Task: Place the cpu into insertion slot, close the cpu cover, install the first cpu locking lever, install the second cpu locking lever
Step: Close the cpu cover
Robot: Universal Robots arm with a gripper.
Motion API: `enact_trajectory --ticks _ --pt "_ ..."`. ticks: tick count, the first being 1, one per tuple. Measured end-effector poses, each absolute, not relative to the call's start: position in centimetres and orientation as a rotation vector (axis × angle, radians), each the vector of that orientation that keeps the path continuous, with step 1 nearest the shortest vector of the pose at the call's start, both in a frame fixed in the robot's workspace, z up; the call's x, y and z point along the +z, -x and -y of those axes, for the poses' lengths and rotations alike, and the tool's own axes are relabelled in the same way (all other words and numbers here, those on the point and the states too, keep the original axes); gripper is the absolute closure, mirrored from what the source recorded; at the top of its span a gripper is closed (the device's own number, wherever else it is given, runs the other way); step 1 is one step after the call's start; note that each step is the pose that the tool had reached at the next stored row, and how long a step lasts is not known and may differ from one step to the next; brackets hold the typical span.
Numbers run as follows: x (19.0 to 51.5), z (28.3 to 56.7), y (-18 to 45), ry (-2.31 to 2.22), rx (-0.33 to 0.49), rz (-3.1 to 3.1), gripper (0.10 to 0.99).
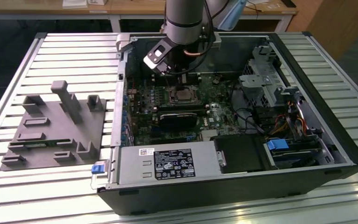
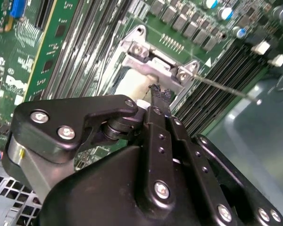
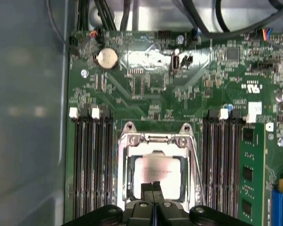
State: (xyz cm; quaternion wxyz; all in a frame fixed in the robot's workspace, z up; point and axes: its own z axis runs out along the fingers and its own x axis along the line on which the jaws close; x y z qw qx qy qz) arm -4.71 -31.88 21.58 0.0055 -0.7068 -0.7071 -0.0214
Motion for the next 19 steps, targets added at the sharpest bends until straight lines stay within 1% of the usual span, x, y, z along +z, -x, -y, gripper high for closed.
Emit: enact_trajectory --ticks 19 --pt "20.0 31.9 5.5 2.213 -0.067 2.214 0.98"
